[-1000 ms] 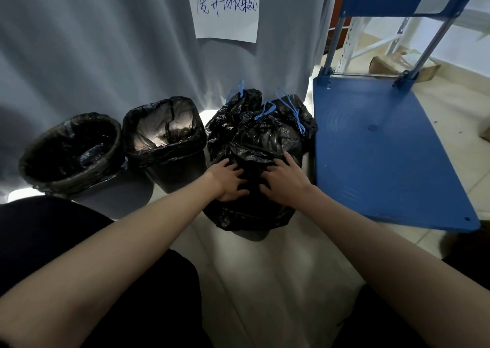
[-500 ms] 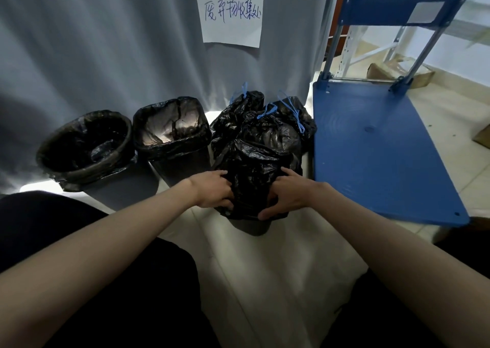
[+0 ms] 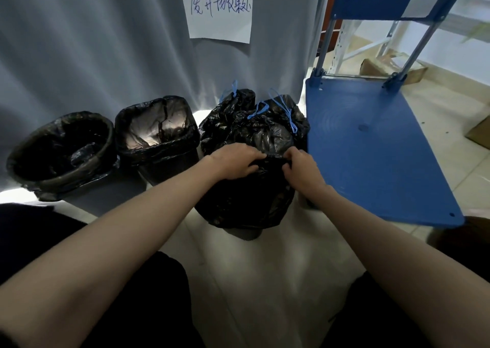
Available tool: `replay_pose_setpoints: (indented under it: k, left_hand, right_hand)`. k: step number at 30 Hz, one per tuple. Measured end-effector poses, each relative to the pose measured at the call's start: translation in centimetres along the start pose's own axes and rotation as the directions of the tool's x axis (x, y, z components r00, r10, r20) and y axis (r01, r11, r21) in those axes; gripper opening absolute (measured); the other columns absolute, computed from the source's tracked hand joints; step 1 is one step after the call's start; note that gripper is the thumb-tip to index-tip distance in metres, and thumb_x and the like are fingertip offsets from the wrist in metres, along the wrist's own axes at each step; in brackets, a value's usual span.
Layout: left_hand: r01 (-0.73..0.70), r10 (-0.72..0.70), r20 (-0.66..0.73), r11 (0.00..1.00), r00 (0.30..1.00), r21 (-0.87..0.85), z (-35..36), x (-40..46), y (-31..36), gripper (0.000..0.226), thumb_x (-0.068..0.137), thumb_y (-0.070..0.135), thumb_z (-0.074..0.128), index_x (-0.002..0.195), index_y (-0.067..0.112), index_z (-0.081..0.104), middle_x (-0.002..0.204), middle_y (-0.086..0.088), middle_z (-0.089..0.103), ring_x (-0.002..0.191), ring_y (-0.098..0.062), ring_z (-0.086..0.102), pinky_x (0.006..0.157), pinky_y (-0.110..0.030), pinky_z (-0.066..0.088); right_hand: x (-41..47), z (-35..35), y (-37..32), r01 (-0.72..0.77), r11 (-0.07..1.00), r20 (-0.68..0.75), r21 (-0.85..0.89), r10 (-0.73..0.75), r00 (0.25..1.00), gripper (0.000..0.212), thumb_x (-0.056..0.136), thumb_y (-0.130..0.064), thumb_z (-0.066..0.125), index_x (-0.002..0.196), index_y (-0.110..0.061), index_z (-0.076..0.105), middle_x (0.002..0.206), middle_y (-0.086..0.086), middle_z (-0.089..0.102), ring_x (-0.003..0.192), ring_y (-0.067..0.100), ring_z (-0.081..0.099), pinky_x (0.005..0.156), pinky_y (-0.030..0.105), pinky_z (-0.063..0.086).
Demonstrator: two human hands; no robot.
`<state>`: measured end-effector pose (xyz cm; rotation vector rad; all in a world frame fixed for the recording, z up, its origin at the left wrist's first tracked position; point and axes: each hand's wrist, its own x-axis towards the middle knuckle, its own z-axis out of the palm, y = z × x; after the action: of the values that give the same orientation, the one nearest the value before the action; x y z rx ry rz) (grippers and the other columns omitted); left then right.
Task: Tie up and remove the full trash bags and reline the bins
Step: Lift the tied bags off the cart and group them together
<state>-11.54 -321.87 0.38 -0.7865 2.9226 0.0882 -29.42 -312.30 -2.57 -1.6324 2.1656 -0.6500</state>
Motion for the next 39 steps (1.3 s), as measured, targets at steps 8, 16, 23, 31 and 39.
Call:
replay_pose_setpoints:
  k: [8,16,23,31,39]
  left_hand:
    - [0.057,-0.056,0.044,0.998,0.997,-0.023,0.5,5.7,1.5,0.046,0.096,0.018,0.048,0.142,0.022,0.049,0.141,-0.003,0.054,0.129,-0.023,0.049,0.105,-0.041,0.041]
    - [-0.016,0.005,0.069,0.988,0.998,0.155,0.6,6.7,2.2,0.045,0.100,0.019,0.044,0.145,0.022,0.044,0.135,-0.007,0.058,0.120,-0.028,0.056,0.100,-0.041,0.044]
    - [-0.066,0.069,-0.030,0.993,0.997,0.100,0.8,3.2,0.6,0.060,0.099,0.033,0.050,0.152,0.017,0.029,0.156,0.000,0.034,0.139,-0.018,0.038,0.114,-0.032,0.030]
    - [0.296,-0.313,0.099,0.943,0.945,0.155,1.0,-1.7,-2.1,0.075,0.095,0.019,0.054,0.156,0.015,0.010,0.160,-0.007,0.019,0.139,-0.030,0.033,0.111,-0.042,0.036]
    - [0.548,-0.551,0.094,0.835,0.829,0.059,2.3,-4.4,-2.6,0.091,0.086,0.001,0.063,0.155,0.009,0.004,0.149,-0.011,0.029,0.132,-0.033,0.039,0.096,-0.045,0.047]
  right_hand:
    - [2.0,0.7,2.4,-0.375,0.873,0.187,0.312,0.330,0.925,0.030,0.091,-0.003,0.056,0.121,-0.005,0.059,0.116,0.020,0.064,0.103,0.034,0.064,0.089,0.043,0.055]
    - [1.8,2.2,2.9,-0.329,0.924,0.128,0.197,0.308,0.943,0.019,0.082,-0.002,0.062,0.094,-0.012,0.051,0.105,0.015,0.060,0.093,0.028,0.056,0.073,0.037,0.047]
    - [1.6,0.5,1.3,-0.225,0.914,-0.075,0.337,0.264,0.962,0.013,0.092,-0.028,0.052,0.098,-0.016,0.052,0.093,0.004,0.059,0.090,0.024,0.057,0.070,0.033,0.039]
    - [-0.7,1.9,-1.5,-0.271,0.957,0.267,0.105,0.235,0.935,0.071,0.092,-0.015,0.058,0.149,-0.006,0.015,0.135,0.023,0.044,0.119,0.041,0.049,0.091,0.041,0.043]
    - [-0.7,2.4,-3.0,-0.309,0.944,0.260,0.118,0.271,0.927,0.067,0.089,-0.006,0.057,0.145,-0.003,0.020,0.126,0.023,0.051,0.111,0.040,0.054,0.090,0.046,0.050]
